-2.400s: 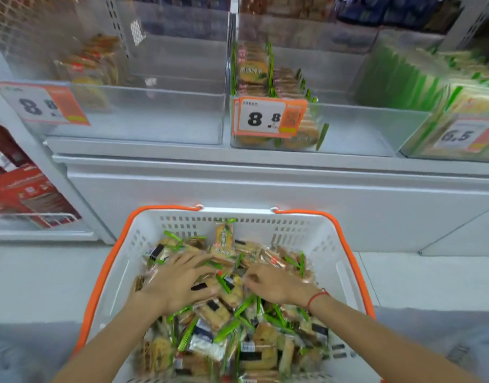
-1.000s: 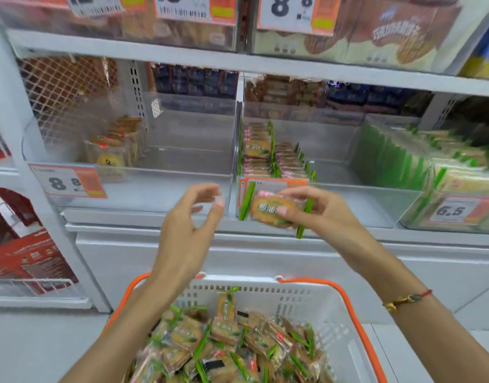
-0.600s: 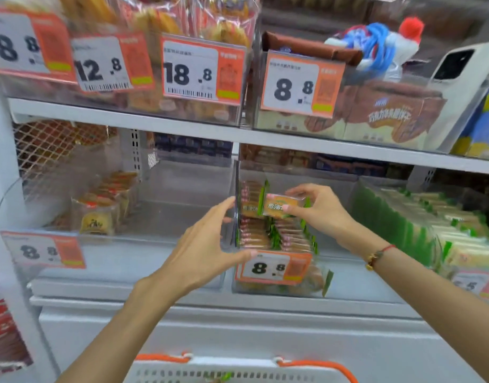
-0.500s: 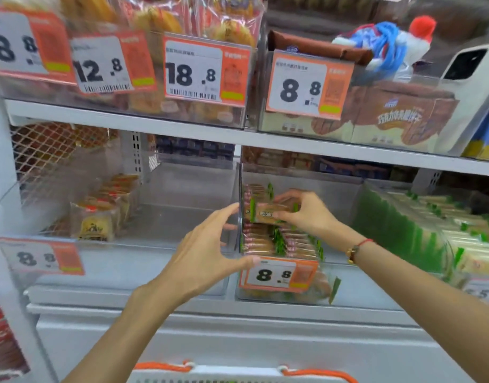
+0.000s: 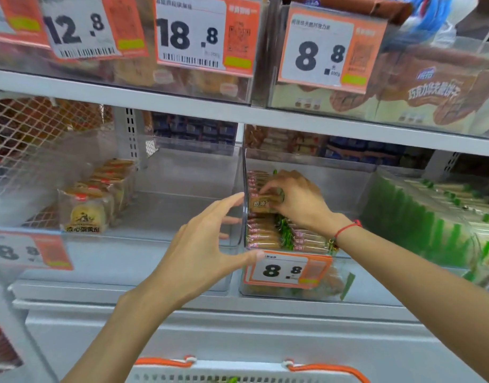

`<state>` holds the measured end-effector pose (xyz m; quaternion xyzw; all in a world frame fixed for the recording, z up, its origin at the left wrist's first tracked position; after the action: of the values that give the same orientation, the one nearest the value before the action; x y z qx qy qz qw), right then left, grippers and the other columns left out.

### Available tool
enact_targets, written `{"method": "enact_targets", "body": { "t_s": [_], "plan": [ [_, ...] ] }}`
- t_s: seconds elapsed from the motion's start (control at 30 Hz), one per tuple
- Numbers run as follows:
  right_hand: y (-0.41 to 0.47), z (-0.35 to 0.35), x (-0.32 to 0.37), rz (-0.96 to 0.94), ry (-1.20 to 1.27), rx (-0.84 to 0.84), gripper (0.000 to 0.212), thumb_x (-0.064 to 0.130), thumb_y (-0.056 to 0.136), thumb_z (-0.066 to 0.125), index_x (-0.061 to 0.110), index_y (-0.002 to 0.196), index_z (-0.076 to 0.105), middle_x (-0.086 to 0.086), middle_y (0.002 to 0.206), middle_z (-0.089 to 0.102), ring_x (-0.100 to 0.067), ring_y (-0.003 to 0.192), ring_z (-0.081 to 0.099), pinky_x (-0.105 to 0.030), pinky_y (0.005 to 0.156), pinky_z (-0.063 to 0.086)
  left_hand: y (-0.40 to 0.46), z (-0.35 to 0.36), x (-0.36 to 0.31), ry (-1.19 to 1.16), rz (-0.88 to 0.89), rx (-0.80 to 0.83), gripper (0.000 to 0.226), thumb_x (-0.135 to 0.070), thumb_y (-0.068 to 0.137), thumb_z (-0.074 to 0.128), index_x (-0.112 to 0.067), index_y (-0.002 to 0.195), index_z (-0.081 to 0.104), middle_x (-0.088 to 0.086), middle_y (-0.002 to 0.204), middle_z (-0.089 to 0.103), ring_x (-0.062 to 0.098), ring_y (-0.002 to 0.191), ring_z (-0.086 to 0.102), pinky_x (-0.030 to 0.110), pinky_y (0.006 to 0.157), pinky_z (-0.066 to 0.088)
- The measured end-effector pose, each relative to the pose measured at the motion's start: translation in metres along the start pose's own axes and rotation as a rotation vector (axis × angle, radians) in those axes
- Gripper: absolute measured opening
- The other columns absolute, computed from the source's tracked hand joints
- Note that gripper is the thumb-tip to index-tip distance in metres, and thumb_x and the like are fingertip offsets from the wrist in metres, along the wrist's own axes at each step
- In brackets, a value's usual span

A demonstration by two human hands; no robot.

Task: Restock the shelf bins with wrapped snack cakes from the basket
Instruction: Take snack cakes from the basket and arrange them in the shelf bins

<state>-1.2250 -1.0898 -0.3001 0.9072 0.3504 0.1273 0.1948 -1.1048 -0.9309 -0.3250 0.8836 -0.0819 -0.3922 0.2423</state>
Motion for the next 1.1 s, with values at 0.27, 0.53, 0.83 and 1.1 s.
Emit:
{"method": "enact_targets", "body": {
  "t_s": [0.27, 0.53, 0.83, 1.1],
  "plan": [
    [0.005, 0.001, -0.002, 0.030, 0.111, 0.110, 0.020, 0.029, 0.084, 0.072, 0.032, 0.104, 0.071, 0.010, 0.112, 0.065, -0.013, 0.099, 0.055, -0.025, 0.077, 0.037, 0.000, 0.001, 0.001, 0.004, -0.013, -0.002, 0.093, -0.054, 0.063, 0.078, -0.043, 0.143, 0.032, -0.031, 0.135, 0.044, -0.012, 0.112, 0.050, 0.017, 0.090, 0.049],
    [0.000, 0.007, 0.015, -0.118, -0.200, 0.229, 0.039, 0.027, 0.088, 0.062, 0.021, 0.125, 0.050, -0.003, 0.133, 0.050, -0.024, 0.119, 0.045, -0.036, 0.096, 0.039, 0.002, 0.001, -0.002, 0.010, -0.051, 0.022, 0.091, -0.051, 0.064, 0.079, -0.040, 0.142, 0.033, -0.032, 0.129, 0.042, -0.008, 0.112, 0.051, 0.017, 0.090, 0.049],
    [-0.064, -0.049, 0.022, -0.031, 0.021, 0.125, 0.036, 0.029, 0.090, 0.061, 0.025, 0.125, 0.054, 0.003, 0.127, 0.055, -0.016, 0.118, 0.047, -0.033, 0.092, 0.043, -0.009, 0.002, -0.009, 0.103, -0.075, -0.028, 0.087, -0.046, 0.074, 0.076, -0.032, 0.146, 0.029, -0.018, 0.146, 0.037, 0.001, 0.130, 0.037, 0.025, 0.108, 0.033],
    [-0.173, -0.060, 0.047, 0.007, 0.484, 0.005, 0.018, 0.013, 0.083, 0.069, 0.026, 0.095, 0.066, 0.009, 0.079, 0.062, -0.008, 0.072, 0.057, -0.015, 0.064, 0.041, -0.079, 0.003, -0.040, 0.194, 0.006, -0.283, 0.034, -0.037, 0.083, 0.067, -0.034, 0.115, 0.055, -0.026, 0.105, 0.052, -0.002, 0.100, 0.044, 0.022, 0.081, 0.035]
  ]
}}
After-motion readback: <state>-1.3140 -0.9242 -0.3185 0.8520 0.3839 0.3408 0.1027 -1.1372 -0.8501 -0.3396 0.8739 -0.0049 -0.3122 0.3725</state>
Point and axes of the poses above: each hand's wrist, its own y-axis towards the middle knuckle, its own z-axis out of the palm, x = y × z, the point moved 6 cm from there along y, towards the middle knuckle
